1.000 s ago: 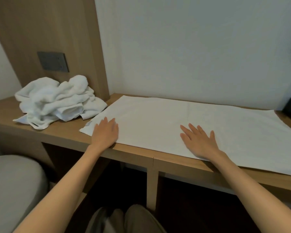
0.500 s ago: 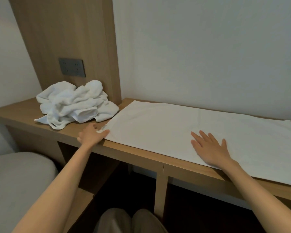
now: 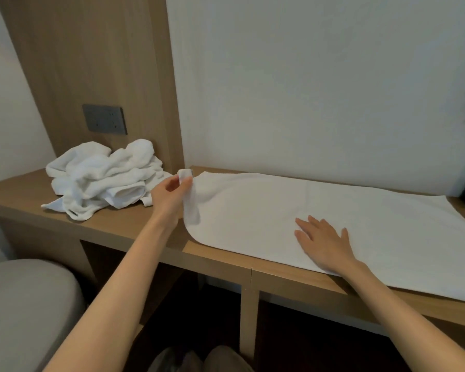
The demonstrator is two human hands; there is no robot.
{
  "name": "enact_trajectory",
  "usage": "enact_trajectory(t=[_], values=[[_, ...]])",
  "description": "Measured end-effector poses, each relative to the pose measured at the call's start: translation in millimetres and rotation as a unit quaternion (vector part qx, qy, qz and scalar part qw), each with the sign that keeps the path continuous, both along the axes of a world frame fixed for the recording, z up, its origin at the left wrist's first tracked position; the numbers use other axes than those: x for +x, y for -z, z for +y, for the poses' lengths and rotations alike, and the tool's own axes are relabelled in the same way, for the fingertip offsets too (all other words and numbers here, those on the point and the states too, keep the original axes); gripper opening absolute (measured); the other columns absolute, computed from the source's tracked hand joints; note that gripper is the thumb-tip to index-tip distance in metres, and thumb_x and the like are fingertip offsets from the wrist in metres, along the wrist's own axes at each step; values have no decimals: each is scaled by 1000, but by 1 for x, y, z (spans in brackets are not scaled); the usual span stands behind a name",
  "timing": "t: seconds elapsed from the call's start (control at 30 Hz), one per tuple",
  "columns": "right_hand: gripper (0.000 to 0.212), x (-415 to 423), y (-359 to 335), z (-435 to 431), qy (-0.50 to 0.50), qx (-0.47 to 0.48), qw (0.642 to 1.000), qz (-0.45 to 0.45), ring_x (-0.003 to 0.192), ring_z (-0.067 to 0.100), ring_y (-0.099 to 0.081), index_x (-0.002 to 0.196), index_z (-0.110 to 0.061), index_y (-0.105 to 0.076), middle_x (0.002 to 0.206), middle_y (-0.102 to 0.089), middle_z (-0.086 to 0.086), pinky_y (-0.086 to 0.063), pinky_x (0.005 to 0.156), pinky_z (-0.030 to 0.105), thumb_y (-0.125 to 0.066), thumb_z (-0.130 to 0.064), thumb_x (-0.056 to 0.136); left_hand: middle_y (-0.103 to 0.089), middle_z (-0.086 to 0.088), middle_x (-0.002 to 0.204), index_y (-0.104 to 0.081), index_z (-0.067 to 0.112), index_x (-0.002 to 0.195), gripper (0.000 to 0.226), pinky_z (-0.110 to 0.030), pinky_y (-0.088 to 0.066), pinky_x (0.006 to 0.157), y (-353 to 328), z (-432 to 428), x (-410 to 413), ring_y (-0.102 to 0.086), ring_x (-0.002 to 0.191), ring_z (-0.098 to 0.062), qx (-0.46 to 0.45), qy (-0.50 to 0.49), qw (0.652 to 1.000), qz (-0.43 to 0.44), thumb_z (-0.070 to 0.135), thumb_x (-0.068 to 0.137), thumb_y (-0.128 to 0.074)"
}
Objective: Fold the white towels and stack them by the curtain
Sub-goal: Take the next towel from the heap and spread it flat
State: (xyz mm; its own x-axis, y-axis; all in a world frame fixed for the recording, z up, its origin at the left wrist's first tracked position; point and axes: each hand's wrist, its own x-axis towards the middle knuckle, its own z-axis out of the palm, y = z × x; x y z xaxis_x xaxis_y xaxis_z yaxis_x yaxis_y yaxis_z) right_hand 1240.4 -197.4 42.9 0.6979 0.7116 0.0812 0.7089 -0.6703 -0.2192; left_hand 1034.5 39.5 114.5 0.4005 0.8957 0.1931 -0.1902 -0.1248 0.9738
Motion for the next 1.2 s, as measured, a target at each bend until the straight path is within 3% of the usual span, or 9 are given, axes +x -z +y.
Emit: enact_trajectory(t=[0.07,0.2,0.3,0.47,0.67,0.77,1.0,1.13,1.2], values=[[46,0,0,-5,10,102,994,42,144,19,-21,145,-33,-32,157,-24,-6,-9,118,48,-28,-46,101,-65,-12,108,-65,6,112,27,-42,-48,96,-16,-24,24,-61,100,-25,0,52,998,-28,20,89,-67],[33,9,-13,-29,43,305,933,188,132,17,-41,133,-29,-50,147,-41,-4,-34,109,31,-45,-30,100,-67,2,86,-70,17,94,11,-28,-50,76,-30,-84,81,-61,79,-11,49,135,989,-20,26,89,-67],[32,25,-25,-60,73,294,945,121,128,19,-46,131,-26,-54,142,-47,-1,-37,101,27,-47,-26,99,-67,14,70,-70,25,78,9,-14,-47,63,-16,-132,116,-59,65,3,89,198,976,10,27,87,-68],[31,44,-29,-127,149,282,947,43,124,23,-48,128,-24,-56,138,-51,2,-43,104,39,-52,-22,97,-71,15,73,-72,29,78,7,-10,-46,62,35,-190,141,-63,70,4,147,286,943,88,32,84,-71],[31,49,-17,-194,258,255,932,-22,117,21,-49,127,-22,-57,126,-54,5,-39,93,28,-51,-16,96,-70,20,72,-73,33,75,11,-6,-43,59,62,-203,145,-63,70,8,264,246,920,154,42,82,-69],[30,43,-7,-222,307,256,914,-71,116,23,-47,125,-18,-54,123,-53,8,-42,99,40,-50,-16,96,-69,25,76,-71,37,79,7,-2,-41,60,62,-200,143,-62,73,12,288,246,911,161,42,82,-69],[43,32,7,-255,458,152,869,-108,113,33,-39,119,-5,-48,122,-45,18,-33,93,44,-49,-40,94,-69,25,78,-73,36,83,13,-1,-39,58,64,-202,145,-62,75,12,290,238,912,166,48,81,-69],[62,39,2,-262,493,100,863,-55,115,35,-38,119,2,-45,125,-43,22,-32,95,43,-46,-54,91,-70,25,78,-74,35,80,12,0,-40,59,65,-203,145,-63,74,11,266,239,920,159,47,79,-72],[60,41,-1,-261,493,87,866,-23,118,35,-38,121,2,-46,127,-44,21,-30,98,43,-43,-52,94,-70,26,78,-73,36,79,9,-2,-40,59,65,-203,145,-64,75,10,260,242,921,159,45,78,-72]])
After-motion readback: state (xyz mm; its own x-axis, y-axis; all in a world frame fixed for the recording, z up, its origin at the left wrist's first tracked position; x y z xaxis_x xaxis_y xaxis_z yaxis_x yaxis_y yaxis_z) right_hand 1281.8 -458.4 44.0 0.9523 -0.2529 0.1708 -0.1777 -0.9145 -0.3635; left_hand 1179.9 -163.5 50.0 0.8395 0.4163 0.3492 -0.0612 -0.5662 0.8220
